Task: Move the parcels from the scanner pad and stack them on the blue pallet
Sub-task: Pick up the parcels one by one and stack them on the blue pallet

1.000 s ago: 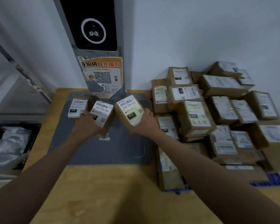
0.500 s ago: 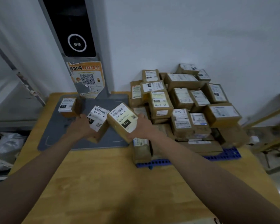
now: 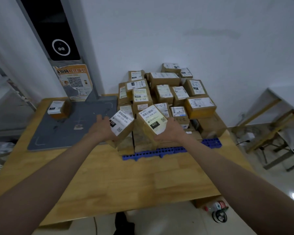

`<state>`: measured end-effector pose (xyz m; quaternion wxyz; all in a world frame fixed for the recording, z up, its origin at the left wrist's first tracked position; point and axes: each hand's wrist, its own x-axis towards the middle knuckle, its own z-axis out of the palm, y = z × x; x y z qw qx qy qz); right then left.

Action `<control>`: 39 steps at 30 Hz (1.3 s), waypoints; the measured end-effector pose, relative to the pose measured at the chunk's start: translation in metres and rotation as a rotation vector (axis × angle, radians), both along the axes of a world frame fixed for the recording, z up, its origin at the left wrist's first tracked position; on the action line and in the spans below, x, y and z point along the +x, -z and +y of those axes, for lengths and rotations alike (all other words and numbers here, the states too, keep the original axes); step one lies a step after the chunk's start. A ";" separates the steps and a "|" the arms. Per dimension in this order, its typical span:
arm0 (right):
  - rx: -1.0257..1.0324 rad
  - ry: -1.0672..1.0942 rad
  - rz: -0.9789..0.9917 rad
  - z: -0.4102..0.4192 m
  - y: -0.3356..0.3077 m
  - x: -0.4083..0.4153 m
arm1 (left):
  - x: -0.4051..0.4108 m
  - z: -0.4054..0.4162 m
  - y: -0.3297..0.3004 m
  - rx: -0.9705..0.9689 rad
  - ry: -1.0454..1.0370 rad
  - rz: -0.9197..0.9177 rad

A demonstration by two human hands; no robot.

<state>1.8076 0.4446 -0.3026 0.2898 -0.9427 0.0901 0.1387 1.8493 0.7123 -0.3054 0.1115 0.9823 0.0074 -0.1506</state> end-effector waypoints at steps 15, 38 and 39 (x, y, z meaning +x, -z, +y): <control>0.014 0.282 0.003 -0.091 0.005 0.023 | 0.093 -0.087 0.014 0.145 0.295 -0.025; -0.015 0.375 0.019 -0.101 0.020 0.065 | 0.141 -0.102 0.038 0.131 0.386 -0.068; -0.012 0.376 0.015 -0.100 0.018 0.068 | 0.142 -0.104 0.034 0.144 0.400 -0.062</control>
